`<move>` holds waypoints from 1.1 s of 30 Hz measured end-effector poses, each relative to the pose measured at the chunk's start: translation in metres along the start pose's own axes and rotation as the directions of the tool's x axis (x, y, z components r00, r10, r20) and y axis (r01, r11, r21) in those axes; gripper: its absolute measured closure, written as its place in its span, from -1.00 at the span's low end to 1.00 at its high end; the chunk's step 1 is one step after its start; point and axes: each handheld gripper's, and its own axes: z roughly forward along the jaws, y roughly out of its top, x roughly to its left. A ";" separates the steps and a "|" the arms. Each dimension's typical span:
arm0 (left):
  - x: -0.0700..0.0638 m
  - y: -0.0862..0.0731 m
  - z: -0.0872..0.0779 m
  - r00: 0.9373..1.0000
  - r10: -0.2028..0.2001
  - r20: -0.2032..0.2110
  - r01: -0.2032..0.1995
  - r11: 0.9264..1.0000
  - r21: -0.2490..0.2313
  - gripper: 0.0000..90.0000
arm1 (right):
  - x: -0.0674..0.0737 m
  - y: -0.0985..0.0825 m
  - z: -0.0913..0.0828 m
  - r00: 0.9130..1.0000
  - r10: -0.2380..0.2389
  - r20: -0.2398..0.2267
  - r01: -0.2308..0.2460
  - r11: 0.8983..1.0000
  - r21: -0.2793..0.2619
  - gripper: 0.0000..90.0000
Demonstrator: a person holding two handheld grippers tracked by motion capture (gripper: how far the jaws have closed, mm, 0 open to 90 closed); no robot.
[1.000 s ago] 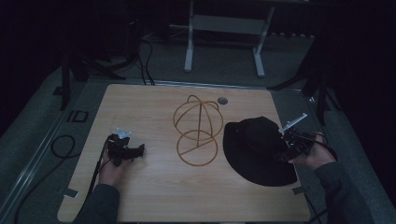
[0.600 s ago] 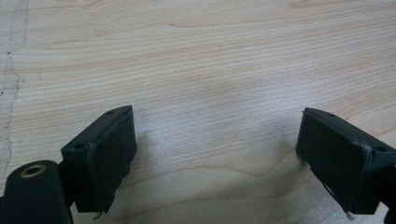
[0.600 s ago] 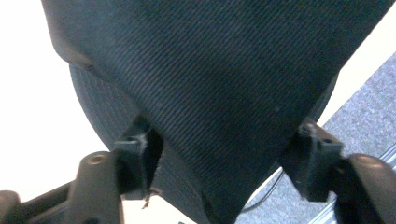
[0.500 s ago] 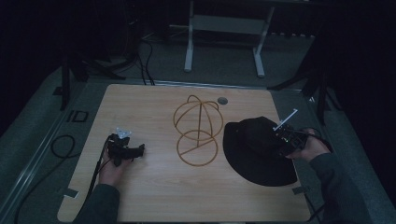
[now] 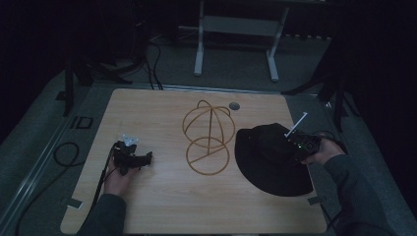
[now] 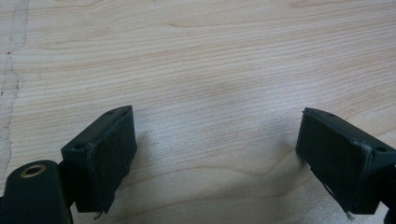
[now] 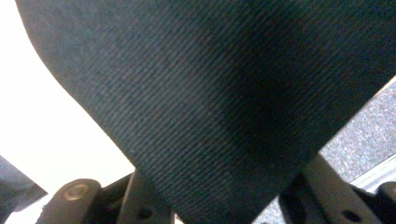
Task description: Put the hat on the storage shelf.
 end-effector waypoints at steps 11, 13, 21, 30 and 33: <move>0.000 0.000 0.000 1.000 0.000 0.000 0.000 1.000 0.000 -0.72 | 0.004 0.010 0.000 1.000 -0.016 0.007 0.015 0.998 0.057 0.89; 0.000 0.000 0.000 1.000 0.000 0.000 0.000 1.000 0.000 -0.72 | 0.004 0.010 -0.001 1.000 -0.019 0.004 0.019 0.998 0.055 0.90; 0.000 0.000 0.000 1.000 0.000 0.000 0.000 1.000 0.000 -0.72 | 0.007 0.011 -0.011 0.999 -0.032 0.028 0.032 0.999 0.009 0.93; 0.000 0.000 0.000 1.000 0.000 0.000 0.000 1.000 -0.001 -0.72 | 0.009 0.011 -0.025 0.998 -0.043 0.034 0.045 0.998 -0.048 0.93; 0.000 0.000 0.000 1.000 0.000 0.000 0.000 1.000 0.000 -0.72 | 0.010 0.011 -0.029 0.998 -0.044 0.035 0.047 0.997 -0.064 0.93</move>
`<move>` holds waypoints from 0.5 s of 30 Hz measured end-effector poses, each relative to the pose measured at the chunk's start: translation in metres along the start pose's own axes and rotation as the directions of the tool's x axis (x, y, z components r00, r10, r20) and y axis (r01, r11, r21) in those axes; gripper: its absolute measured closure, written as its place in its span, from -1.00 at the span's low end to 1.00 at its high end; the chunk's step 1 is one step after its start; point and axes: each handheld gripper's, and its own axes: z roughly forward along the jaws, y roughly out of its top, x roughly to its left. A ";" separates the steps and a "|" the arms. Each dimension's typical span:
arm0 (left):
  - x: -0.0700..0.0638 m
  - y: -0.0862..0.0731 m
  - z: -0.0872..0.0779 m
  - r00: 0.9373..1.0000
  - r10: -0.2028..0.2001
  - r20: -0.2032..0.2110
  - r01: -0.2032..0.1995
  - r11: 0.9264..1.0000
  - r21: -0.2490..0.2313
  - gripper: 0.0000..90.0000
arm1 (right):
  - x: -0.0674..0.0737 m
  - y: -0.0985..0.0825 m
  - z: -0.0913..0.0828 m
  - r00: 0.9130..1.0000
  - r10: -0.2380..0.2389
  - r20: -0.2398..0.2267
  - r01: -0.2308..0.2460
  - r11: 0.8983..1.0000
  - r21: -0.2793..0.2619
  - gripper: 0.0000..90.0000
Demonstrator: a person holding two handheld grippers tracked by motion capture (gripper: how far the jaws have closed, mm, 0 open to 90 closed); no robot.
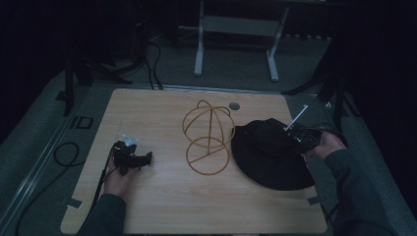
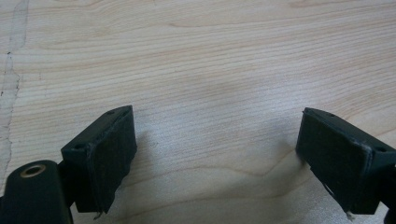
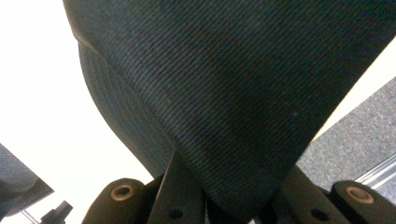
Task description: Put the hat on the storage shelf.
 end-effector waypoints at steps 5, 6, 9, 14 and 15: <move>0.000 0.000 0.000 1.000 0.000 0.000 0.000 1.000 0.000 -0.72 | 0.000 0.002 -0.009 1.000 -0.003 -0.001 0.003 0.999 -0.033 0.94; 0.000 0.000 0.000 1.000 0.001 0.000 -0.001 1.000 0.000 -0.72 | 0.000 0.002 -0.010 1.000 -0.005 -0.002 0.005 0.999 -0.039 0.94; 0.000 0.000 0.000 1.000 0.000 0.000 0.000 1.000 -0.001 -0.72 | 0.000 0.003 -0.014 1.000 -0.006 -0.004 0.005 0.998 -0.063 0.94; 0.000 0.000 0.000 1.000 -0.001 0.000 0.001 1.000 -0.002 -0.72 | 0.000 0.007 -0.019 1.000 -0.005 0.012 0.007 0.996 -0.093 0.94; 0.000 0.000 0.000 1.000 -0.001 0.000 0.001 1.000 -0.002 -0.72 | 0.000 0.007 -0.019 1.000 -0.005 0.012 0.007 0.996 -0.093 0.94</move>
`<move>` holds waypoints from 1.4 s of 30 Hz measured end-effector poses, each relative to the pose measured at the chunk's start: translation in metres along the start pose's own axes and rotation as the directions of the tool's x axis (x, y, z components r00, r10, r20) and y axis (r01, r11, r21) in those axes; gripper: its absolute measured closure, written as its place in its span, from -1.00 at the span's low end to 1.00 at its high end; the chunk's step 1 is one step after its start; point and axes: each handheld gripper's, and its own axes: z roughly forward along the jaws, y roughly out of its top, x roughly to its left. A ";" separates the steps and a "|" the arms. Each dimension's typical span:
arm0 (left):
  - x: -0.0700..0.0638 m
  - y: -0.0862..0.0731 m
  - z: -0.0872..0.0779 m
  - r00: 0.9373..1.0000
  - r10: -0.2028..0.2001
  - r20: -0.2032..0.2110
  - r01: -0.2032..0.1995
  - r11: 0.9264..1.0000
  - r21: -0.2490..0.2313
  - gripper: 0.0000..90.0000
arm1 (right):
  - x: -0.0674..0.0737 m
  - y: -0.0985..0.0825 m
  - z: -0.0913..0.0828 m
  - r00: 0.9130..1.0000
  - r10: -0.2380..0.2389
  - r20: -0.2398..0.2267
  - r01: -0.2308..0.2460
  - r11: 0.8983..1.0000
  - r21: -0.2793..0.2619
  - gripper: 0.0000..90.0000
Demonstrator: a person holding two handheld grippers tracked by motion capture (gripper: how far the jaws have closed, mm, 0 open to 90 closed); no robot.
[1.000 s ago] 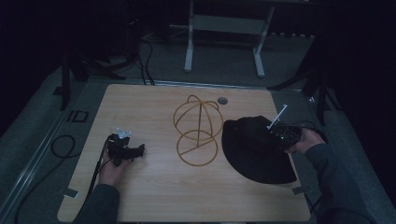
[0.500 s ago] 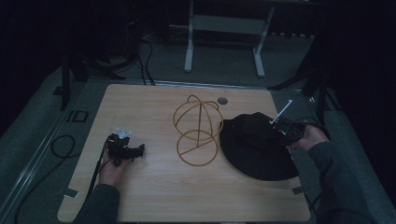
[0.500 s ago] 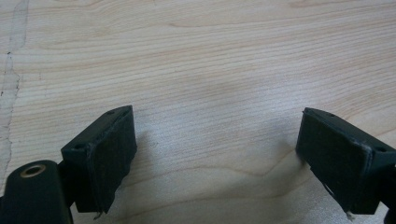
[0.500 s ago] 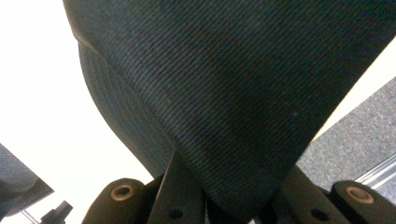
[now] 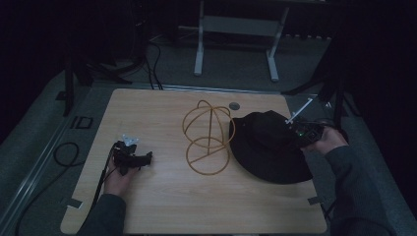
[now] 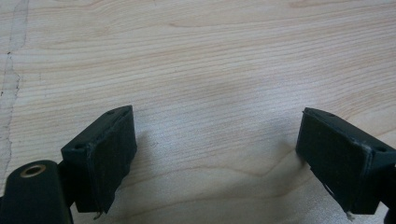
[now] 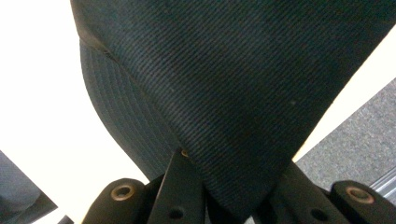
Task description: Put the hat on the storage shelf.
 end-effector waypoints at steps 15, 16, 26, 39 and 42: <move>0.000 0.000 0.000 1.000 0.001 0.000 -0.001 1.000 0.001 -0.72 | 0.002 0.014 -0.010 1.000 -0.005 -0.002 0.005 0.997 -0.082 0.94; 0.000 0.000 0.000 1.000 0.001 0.000 -0.001 1.000 0.001 -0.72 | 0.001 0.015 -0.011 1.000 -0.003 -0.007 0.002 0.996 -0.091 0.94; 0.000 0.000 0.000 1.000 0.000 0.000 0.000 1.000 0.000 -0.72 | -0.003 0.011 -0.022 1.000 0.008 -0.015 -0.009 0.992 -0.129 0.94; 0.000 0.000 0.000 1.000 0.000 0.000 0.000 1.000 0.001 -0.72 | -0.004 0.005 -0.036 1.000 -0.017 -0.019 0.014 0.991 -0.130 0.94; 0.000 0.000 0.000 1.000 0.000 0.001 0.000 1.000 0.001 -0.72 | -0.006 0.004 -0.041 0.999 -0.019 -0.028 0.015 0.990 -0.141 0.94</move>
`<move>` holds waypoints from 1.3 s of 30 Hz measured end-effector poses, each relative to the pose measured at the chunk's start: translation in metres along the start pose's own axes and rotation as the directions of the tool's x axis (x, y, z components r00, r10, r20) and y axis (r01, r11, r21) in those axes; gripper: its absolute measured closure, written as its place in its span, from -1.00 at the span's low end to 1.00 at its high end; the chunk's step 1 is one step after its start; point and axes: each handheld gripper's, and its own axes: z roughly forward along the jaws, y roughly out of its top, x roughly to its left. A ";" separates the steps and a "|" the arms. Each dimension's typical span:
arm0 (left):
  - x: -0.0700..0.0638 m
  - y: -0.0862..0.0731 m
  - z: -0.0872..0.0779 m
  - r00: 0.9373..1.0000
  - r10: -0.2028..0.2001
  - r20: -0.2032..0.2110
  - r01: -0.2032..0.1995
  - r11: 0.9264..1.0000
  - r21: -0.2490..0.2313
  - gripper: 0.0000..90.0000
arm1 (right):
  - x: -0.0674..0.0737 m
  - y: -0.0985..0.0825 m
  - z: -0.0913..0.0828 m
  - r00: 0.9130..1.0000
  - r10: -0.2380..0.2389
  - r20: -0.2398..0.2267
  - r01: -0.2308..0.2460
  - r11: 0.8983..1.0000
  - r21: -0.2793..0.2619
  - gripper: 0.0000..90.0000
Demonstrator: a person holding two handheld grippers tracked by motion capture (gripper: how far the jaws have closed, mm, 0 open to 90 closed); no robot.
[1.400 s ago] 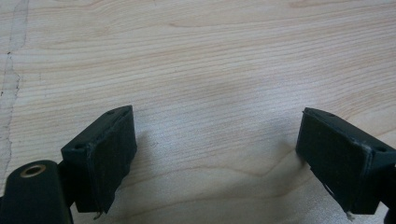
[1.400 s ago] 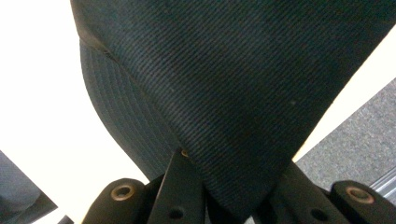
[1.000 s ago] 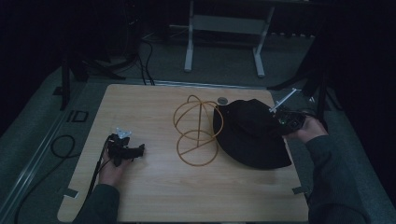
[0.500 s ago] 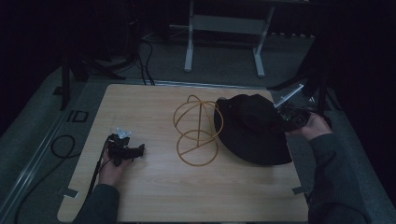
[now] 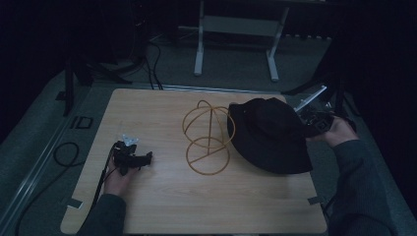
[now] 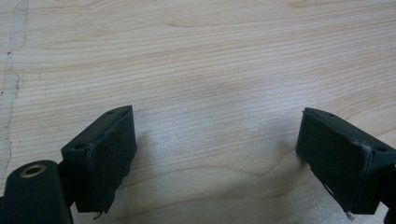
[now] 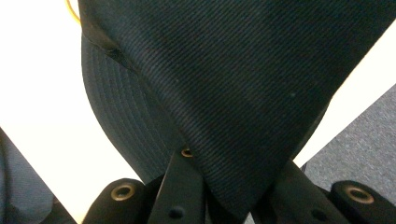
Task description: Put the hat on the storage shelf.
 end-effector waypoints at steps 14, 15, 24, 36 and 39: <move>0.000 0.000 0.000 1.000 0.000 0.000 0.000 1.000 0.000 -0.72 | -0.001 0.000 -0.015 1.000 -0.008 0.009 0.008 1.000 -0.013 0.94; 0.000 0.000 0.000 1.000 0.000 0.000 0.000 1.000 0.000 -0.72 | -0.001 0.000 -0.019 1.000 -0.008 0.008 0.008 1.000 -0.015 0.94; 0.000 0.000 0.000 1.000 0.000 0.000 0.000 1.000 0.000 -0.72 | -0.001 -0.002 -0.034 1.000 -0.011 0.019 0.011 0.999 -0.036 0.94; 0.000 0.000 0.000 1.000 0.000 0.000 0.000 1.000 0.000 -0.72 | 0.000 -0.001 -0.050 0.999 -0.017 0.032 0.019 0.998 -0.055 0.94; 0.000 0.000 0.000 1.000 0.000 0.000 0.000 1.000 0.001 -0.72 | 0.000 0.000 -0.055 0.999 -0.016 0.040 0.018 0.998 -0.061 0.94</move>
